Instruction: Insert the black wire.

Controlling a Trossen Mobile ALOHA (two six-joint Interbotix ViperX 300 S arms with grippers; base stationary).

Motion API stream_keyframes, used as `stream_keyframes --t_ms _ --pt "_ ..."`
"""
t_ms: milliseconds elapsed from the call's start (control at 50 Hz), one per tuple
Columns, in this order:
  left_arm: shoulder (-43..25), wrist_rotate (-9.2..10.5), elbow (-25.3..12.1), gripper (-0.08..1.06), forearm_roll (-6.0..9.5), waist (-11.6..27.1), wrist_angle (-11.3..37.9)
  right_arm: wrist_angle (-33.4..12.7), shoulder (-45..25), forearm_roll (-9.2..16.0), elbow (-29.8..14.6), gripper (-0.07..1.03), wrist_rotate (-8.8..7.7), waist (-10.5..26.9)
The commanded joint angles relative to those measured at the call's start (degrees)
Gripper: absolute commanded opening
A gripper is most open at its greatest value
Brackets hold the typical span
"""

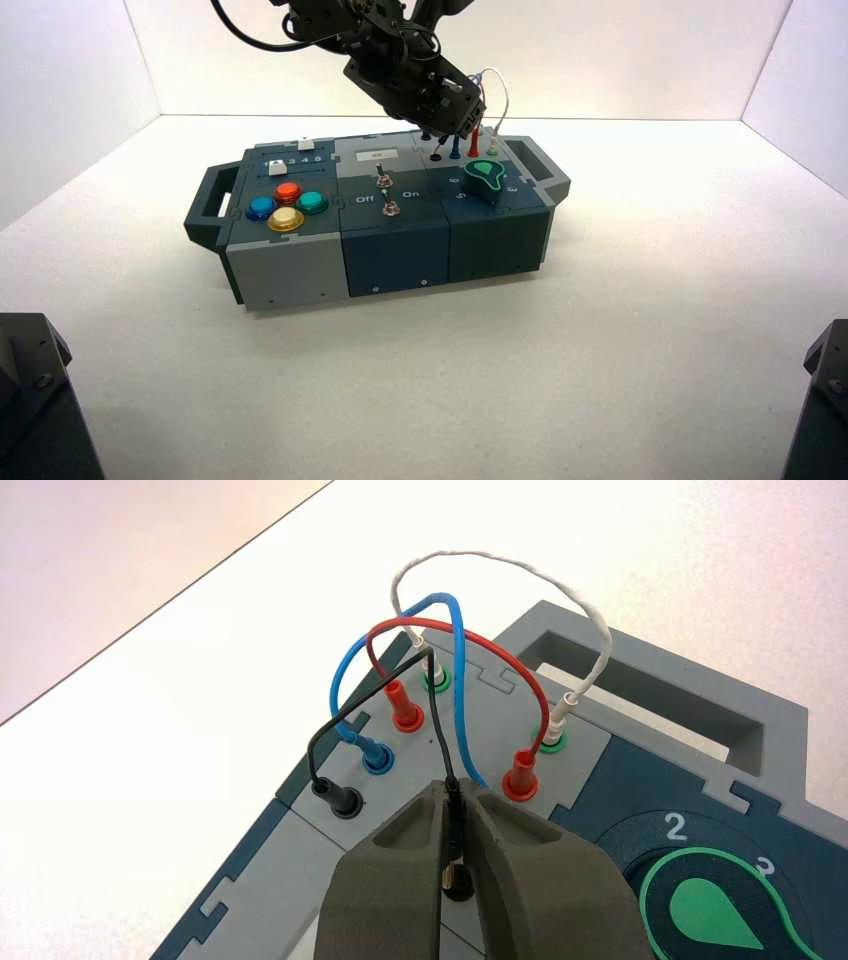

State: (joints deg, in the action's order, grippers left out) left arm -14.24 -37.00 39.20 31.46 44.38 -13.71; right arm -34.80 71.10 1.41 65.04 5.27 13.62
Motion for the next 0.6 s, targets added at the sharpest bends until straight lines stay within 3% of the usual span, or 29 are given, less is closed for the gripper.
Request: stream_keyframes --t_ms 20,340,600 --pt "1.76 0.53 -1.58 -0.03 -0.18 0.53 -0.79 0.79 -0.79 0.00 -1.14 -0.02 -0.09 -0.09" --pt "1.41 2.81 -1.32 -0.03 -0.26 1.23 -2.72 0.79 -0.79 -0.09 -1.14 -0.02 -0.18 0.00" --pt "1.05 3.34 -1.14 -0.03 -0.26 1.41 -2.90 0.79 -0.79 -0.09 -1.14 -0.02 -0.09 -0.09"
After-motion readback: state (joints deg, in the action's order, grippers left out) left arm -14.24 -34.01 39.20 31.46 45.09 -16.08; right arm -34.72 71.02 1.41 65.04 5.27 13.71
